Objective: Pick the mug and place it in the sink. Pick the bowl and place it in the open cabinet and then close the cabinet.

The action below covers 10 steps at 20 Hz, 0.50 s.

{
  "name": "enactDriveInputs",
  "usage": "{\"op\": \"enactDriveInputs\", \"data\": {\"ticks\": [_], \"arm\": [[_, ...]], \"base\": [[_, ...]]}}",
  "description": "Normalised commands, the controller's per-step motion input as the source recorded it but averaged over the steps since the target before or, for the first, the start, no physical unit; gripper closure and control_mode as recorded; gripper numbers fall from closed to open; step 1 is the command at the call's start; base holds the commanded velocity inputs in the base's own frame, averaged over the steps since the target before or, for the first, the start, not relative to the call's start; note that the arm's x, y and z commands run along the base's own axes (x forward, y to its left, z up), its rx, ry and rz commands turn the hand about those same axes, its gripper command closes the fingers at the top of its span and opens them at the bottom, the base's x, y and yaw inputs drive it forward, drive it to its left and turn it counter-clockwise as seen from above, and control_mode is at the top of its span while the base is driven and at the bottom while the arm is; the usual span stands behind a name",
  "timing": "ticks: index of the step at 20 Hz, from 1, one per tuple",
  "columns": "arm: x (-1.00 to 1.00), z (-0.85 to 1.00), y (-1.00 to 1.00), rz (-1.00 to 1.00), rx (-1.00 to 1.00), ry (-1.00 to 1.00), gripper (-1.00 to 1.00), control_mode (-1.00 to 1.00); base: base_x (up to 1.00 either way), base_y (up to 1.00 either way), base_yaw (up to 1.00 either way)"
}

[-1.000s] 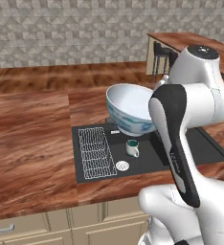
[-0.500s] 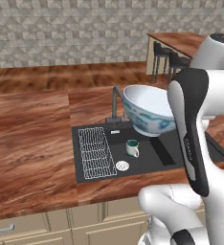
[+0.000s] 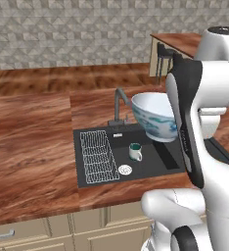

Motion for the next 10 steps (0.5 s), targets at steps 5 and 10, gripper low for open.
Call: {"op": "enactDriveInputs", "data": {"ticks": [5,10], "arm": [[-0.01,0.0,-0.11,0.0,-0.06,0.15,1.0,-1.0],[-0.02,0.0,-0.07,0.0,0.0,0.1,1.0,1.0]], "base": [[0.0,0.0,0.0],[-0.09,-0.36,-0.07]]}}
